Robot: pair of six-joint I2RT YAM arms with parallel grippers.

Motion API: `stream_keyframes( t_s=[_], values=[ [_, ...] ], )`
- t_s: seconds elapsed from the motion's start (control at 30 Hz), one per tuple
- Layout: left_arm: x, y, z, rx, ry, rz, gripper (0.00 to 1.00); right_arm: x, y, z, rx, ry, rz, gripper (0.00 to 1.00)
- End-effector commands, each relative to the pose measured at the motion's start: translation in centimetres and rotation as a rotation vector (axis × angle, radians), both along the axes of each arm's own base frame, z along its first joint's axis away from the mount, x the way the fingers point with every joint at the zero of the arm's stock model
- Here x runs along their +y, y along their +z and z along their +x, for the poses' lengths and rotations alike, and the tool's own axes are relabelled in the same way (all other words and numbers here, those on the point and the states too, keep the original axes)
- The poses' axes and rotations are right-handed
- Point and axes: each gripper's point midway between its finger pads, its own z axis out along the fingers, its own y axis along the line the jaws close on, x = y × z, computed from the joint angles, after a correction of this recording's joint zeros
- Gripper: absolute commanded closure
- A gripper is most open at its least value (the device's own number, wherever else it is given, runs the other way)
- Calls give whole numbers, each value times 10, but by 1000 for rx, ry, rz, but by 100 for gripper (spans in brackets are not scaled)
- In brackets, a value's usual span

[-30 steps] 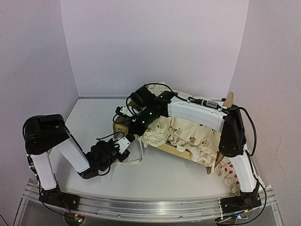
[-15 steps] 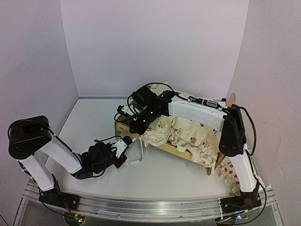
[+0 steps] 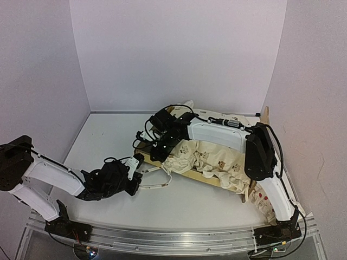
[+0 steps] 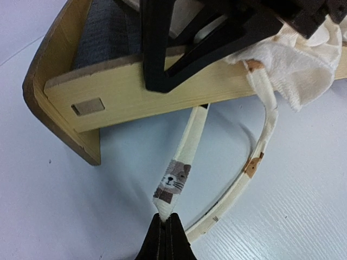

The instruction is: Set up the pet bed

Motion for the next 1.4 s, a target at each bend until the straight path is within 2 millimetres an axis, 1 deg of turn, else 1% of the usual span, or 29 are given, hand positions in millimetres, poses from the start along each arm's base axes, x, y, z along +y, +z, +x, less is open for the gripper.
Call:
stream_keyframes(
  t_s=[0.0,0.03,0.1,0.13,0.17,0.2,0.27,0.3,0.37,0.47,0.53,0.57,0.6,0.67,0.73,0.87,0.93,1.07,1.23,1.3,1.37],
  values=[
    [1,-1,0,66,59,-21,100,15,34,16,0,-82,138,99],
    [1,-3,1,73,63,-16,100,15,34,16,2,-89,138,96],
    [-1,-8,2,91,73,-9,100,14,41,14,4,-94,149,74],
    [-2,-10,2,97,76,-3,100,14,47,13,2,-94,157,64],
    [-3,-12,3,101,77,-2,100,13,55,11,-3,-97,168,55],
    [-4,-14,3,104,79,2,100,11,64,11,-8,-105,178,48],
    [-6,-16,7,107,86,3,100,5,81,8,-18,-122,196,38],
    [-6,-17,9,110,89,4,100,1,88,6,-21,-132,202,35],
    [-5,-19,14,117,101,6,100,-10,100,-1,-19,-151,206,32],
    [3,-19,27,139,140,-2,100,-32,109,-11,-14,-201,197,31],
    [13,-18,36,157,176,-13,100,-48,110,-17,-3,-252,185,31],
    [17,-17,40,163,190,-20,100,-55,106,-20,6,-272,171,32],
    [19,-15,42,164,200,-26,100,-60,106,-23,11,-285,169,31],
    [22,-14,45,166,212,-29,100,-67,98,-30,40,-294,154,32],
    [20,-15,45,167,205,-25,100,-66,90,-36,74,-288,147,35],
    [19,-20,45,181,202,-15,100,-52,71,-40,110,-263,123,41],
    [21,-22,45,186,207,-12,100,-48,62,-38,110,-258,97,44],
    [23,-25,45,191,212,-4,100,-46,42,-32,94,-244,41,52],
    [24,-29,46,195,212,-1,100,-46,28,-26,72,-235,-4,56],
    [23,-29,46,197,209,-4,100,-44,26,-25,72,-232,-6,63],
    [22,-30,47,196,208,-6,100,-41,24,-24,78,-230,-5,74]
  ],
)
